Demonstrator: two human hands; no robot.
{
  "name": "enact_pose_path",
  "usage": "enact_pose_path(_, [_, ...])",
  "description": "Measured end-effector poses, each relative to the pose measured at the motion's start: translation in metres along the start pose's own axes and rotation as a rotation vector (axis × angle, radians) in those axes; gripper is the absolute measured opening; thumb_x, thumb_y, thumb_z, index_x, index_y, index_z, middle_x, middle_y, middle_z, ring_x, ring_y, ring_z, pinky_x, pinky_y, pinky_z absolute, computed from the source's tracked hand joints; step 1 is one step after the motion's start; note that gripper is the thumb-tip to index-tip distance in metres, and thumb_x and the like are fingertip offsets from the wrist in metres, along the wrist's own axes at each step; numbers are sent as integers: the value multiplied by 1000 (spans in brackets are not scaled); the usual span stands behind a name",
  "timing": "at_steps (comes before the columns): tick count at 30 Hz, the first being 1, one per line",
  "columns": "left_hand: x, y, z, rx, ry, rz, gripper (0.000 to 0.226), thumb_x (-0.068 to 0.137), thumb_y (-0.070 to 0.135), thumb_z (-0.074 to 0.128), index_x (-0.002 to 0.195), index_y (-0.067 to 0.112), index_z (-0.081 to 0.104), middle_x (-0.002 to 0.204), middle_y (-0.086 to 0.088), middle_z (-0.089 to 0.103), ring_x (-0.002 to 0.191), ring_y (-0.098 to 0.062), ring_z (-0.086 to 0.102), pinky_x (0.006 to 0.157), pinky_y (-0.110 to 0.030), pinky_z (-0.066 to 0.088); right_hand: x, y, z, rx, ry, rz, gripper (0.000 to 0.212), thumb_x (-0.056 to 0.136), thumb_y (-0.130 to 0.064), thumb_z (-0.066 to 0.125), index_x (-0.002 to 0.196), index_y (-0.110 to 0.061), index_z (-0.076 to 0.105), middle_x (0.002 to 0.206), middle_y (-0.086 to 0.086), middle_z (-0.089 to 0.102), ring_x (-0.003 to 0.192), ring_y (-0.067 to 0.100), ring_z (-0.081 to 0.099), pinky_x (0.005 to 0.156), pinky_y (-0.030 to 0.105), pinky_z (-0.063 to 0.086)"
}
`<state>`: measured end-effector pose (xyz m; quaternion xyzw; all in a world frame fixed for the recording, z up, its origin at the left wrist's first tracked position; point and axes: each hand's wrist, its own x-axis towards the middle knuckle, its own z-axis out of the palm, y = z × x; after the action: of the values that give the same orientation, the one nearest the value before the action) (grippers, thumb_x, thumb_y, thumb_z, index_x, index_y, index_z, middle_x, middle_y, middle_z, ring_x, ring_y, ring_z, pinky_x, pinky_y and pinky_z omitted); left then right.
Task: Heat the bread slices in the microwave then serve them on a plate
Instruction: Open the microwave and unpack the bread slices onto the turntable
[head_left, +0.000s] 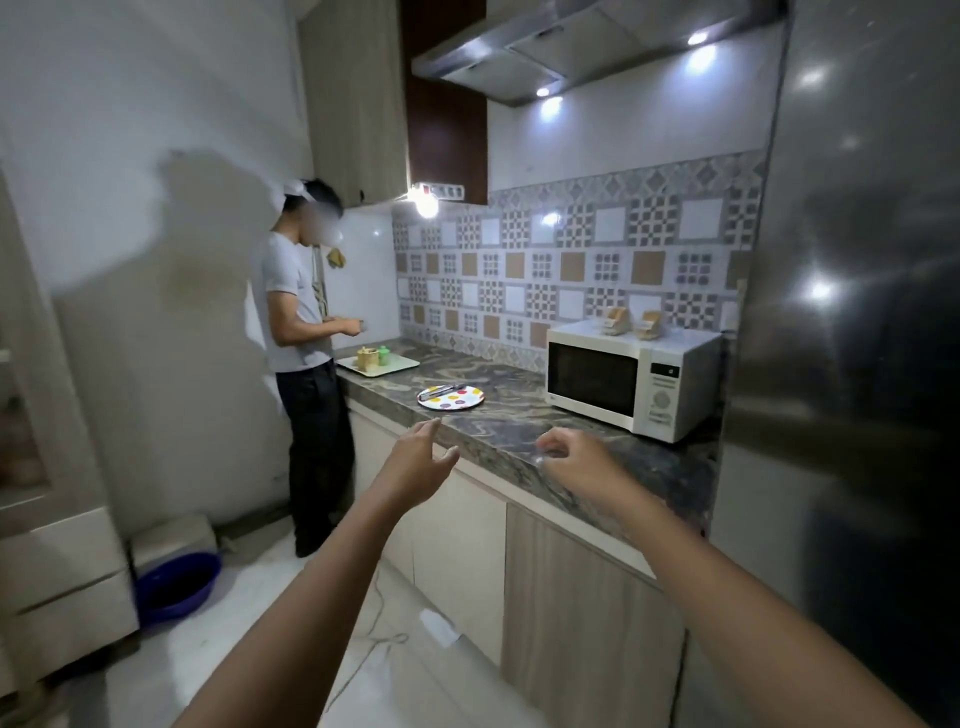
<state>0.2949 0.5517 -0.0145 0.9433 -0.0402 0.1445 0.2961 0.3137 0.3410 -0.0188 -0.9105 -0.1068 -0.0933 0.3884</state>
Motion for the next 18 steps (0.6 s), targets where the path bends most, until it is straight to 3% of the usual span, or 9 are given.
enact_pose_path(4, [97, -18, 6, -6, 58, -15, 59, 93, 30, 52, 143, 5, 32, 149, -12, 35, 138, -23, 32, 110, -28, 25, 109, 7, 9, 15, -10, 0, 29, 84, -13, 58, 113, -12, 63, 115, 3, 63, 99, 19, 60, 76, 21, 41])
enact_pose_path(13, [277, -79, 39, -40, 46, -39, 56, 93, 29, 52, 141, 6, 35, 147, -12, 38, 135, -23, 35, 109, -28, 26, 295, 39, 61, 41, -37, 29, 28, 83, -12, 57, 111, -14, 64, 118, 6, 62, 104, 22, 59, 88, 33, 48])
enact_pose_path(18, [388, -99, 73, -59, -11, 15, 52, 92, 27, 53, 139, 7, 39, 143, -12, 43, 131, -25, 39, 104, -29, 30, 383, 69, 77, 10, -11, 65, 31, 86, -15, 57, 116, -13, 62, 122, 5, 60, 110, 20, 57, 91, 32, 46])
